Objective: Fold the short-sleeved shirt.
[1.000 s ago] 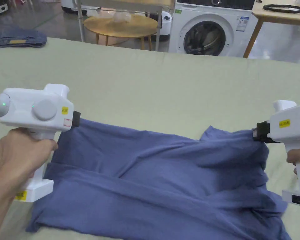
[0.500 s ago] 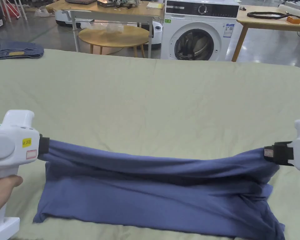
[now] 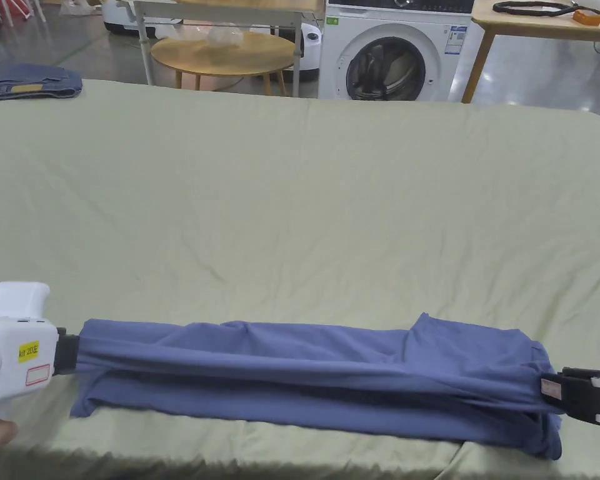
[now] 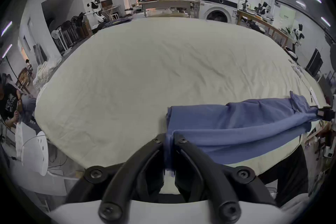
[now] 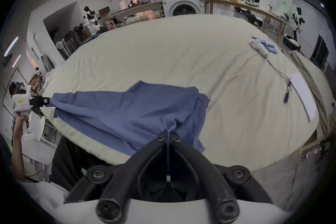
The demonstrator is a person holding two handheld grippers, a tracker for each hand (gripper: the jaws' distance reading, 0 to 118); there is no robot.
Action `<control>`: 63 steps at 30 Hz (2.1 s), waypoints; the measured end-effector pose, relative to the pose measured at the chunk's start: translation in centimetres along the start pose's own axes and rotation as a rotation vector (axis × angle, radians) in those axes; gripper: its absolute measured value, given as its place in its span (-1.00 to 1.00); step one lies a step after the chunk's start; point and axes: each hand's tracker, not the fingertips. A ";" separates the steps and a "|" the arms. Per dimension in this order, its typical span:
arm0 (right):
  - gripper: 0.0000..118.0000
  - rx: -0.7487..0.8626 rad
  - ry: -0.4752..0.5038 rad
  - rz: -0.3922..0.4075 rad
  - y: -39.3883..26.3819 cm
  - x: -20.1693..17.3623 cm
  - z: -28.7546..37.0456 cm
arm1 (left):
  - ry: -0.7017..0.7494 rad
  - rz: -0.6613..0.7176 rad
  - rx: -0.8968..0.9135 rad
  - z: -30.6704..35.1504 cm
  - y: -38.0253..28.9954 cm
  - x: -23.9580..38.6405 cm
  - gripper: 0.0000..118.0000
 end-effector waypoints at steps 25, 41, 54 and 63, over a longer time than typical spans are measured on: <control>0.98 0.259 -0.167 0.153 4.2 -8.6 0.1 | 0.099 -0.146 0.396 4.1 3.6 9.2 0.40; -1.00 0.415 -0.251 0.070 4.0 -12.8 -2.3 | 0.033 -0.105 0.400 1.4 3.3 13.2 -1.00; -1.00 0.334 -0.149 0.084 3.8 -12.7 -3.0 | -0.424 0.277 -0.055 -5.6 3.1 -7.9 0.81; -1.00 0.298 -0.121 0.114 3.8 -13.3 -3.5 | -0.790 0.445 -0.225 -10.7 0.0 -9.3 0.80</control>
